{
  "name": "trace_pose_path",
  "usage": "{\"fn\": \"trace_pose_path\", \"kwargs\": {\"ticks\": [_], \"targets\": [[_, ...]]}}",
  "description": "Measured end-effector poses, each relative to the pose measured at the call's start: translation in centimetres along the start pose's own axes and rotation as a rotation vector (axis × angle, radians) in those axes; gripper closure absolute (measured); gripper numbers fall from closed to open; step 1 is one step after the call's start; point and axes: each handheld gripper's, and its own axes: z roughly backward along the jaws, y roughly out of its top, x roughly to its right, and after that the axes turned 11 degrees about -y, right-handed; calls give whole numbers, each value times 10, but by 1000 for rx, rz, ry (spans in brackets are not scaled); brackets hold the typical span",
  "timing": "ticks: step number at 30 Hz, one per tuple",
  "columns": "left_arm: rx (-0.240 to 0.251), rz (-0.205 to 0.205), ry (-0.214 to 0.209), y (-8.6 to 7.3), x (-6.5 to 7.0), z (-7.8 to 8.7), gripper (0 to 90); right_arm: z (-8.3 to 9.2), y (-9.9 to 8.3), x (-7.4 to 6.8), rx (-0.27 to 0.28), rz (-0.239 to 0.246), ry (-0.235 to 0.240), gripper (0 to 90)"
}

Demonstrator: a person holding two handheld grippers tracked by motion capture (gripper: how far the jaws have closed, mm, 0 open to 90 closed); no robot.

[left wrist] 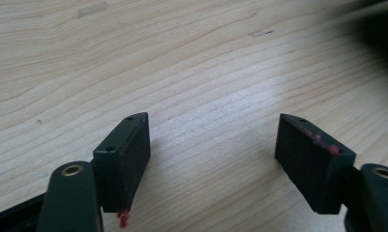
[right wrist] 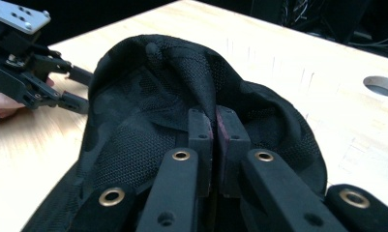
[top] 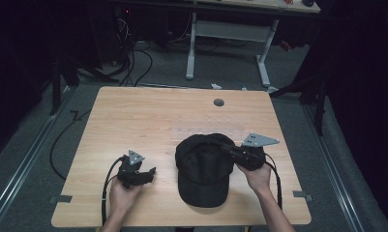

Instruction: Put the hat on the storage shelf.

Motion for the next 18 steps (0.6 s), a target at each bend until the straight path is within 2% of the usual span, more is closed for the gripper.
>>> {"fn": "trace_pose_path", "kwargs": {"ticks": [2, 5, 10, 11, 12, 13, 18], "targets": [[-10, 4, -10, 0, 1, 1, 301, 2, 0, 0, 6, -3, 0, 867], [-20, 21, -55, 2, 8, 4, 296, 8, 1, 1, 20, 0, 2, 867], [-46, 61, -152, 8, 26, 11, 278, 14, 2, 4, 34, -15, 8, 867], [-52, 70, -170, 9, 30, 12, 272, 17, 2, 7, 43, -29, 17, 867], [-62, 77, -209, 12, 38, 16, 272, 18, 2, 7, 48, -33, 18, 867], [-62, 77, -209, 12, 38, 16, 271, 18, 2, 7, 48, -33, 18, 867], [-100, 104, -304, 17, 57, 21, 269, 23, 5, 8, 60, -25, 16, 867]]}}
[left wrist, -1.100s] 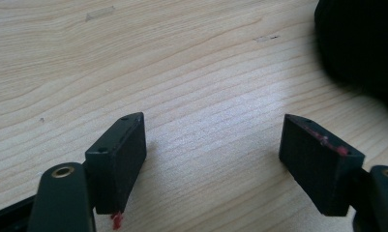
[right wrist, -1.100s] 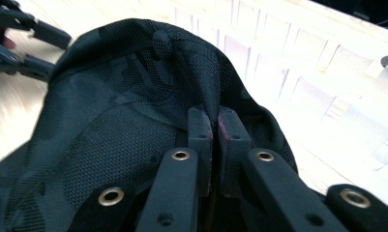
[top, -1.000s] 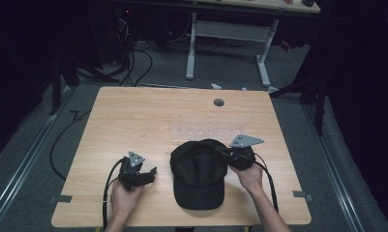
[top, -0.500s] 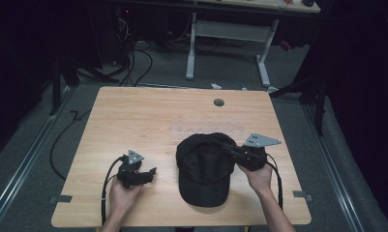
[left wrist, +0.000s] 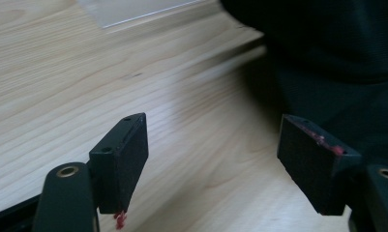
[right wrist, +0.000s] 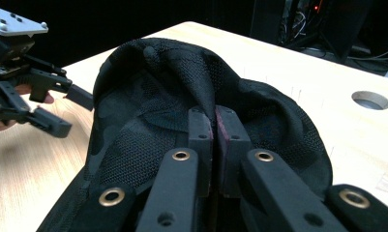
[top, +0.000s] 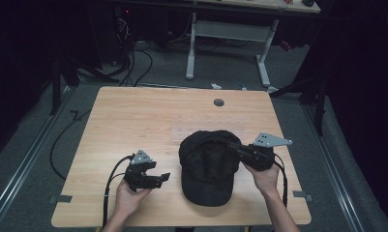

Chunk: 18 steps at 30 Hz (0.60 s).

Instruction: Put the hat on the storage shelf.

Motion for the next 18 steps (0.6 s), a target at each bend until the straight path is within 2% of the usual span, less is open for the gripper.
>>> {"fn": "trace_pose_path", "kwargs": {"ticks": [4, 9, 18], "targets": [[-30, 26, -45, 0, 9, -3, 265, 2, 4, -2, 12, 8, 1, 867], [-76, 28, -82, -2, 16, -8, 258, 3, 8, -6, 30, 16, 16, 866], [-121, 35, -139, -2, 26, -16, 256, 1, 15, -14, 57, 31, 52, 866]]}}
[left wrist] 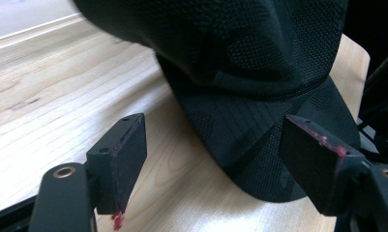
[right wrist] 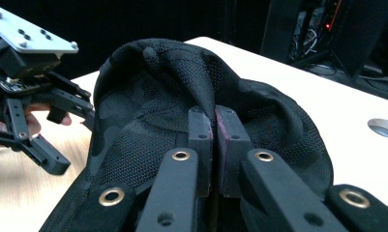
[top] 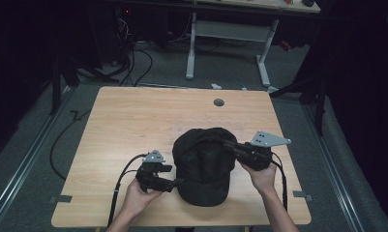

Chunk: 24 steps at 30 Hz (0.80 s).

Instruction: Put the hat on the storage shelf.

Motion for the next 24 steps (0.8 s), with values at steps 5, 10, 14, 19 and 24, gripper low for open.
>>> {"fn": "trace_pose_path", "kwargs": {"ticks": [5, 10, 14, 19, 24], "targets": [[-21, -5, -29, -1, 5, -3, 257, -1, 3, -2, 15, 2, 27, 866], [-34, -2, -60, 0, 8, -5, 290, -2, 6, -4, 34, 5, 54, 865], [-44, 2, -75, 1, 10, -5, 310, -3, 6, -4, 42, 4, 60, 865], [-29, -19, -88, 1, 15, 0, 403, -2, 6, -2, 54, 3, 49, 864], [-36, -20, -85, 0, 15, 1, 480, -3, 6, -4, 60, 19, 29, 862]]}}
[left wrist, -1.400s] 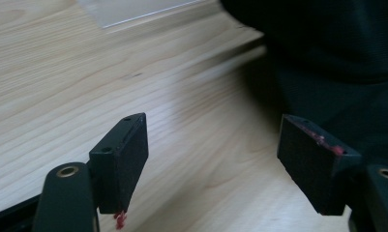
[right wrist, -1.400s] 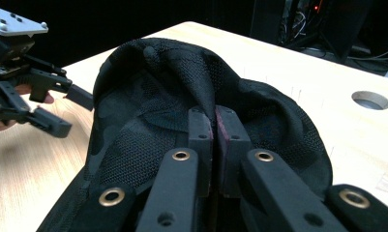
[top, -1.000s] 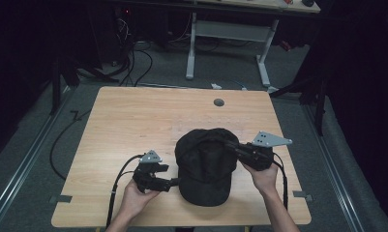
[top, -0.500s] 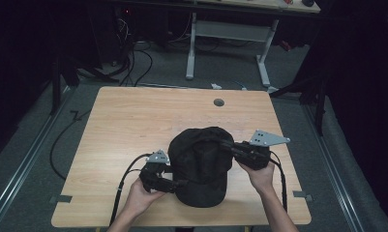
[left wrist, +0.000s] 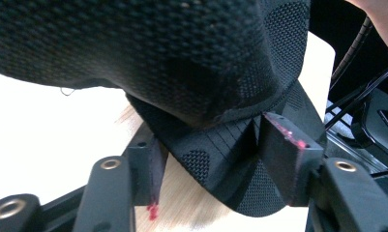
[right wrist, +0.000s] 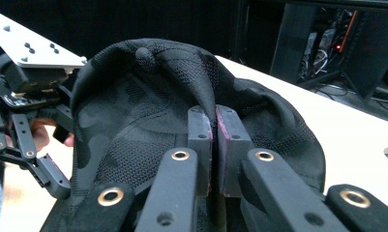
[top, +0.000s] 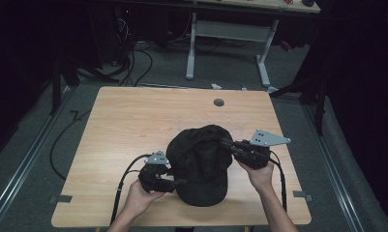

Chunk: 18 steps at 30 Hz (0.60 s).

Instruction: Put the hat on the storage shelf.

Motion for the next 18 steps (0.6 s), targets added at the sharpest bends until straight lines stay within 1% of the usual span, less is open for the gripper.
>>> {"fn": "trace_pose_path", "kwargs": {"ticks": [3, 4, 5, 6, 9, 15, 18], "targets": [[-6, 14, -6, 1, 0, 0, 539, 0, 0, -1, -1, 14, -24, 860], [-6, 18, -10, 1, 0, 0, 539, 0, 0, -1, -1, 14, -24, 860], [-6, 22, -16, 1, 1, 1, 579, 0, 0, -1, 4, 15, -32, 859], [-5, 26, -22, 2, 1, 1, 579, 0, 0, -1, 4, 15, -32, 858], [-1, 44, -37, 3, 2, 3, 622, 0, 1, -1, 6, 20, -45, 854], [3, 58, -57, 6, 3, 7, 707, 0, 4, -2, 8, 38, -64, 842], [3, 66, -71, 7, 4, 9, 763, -1, 6, -3, 1, 38, -70, 834]]}}
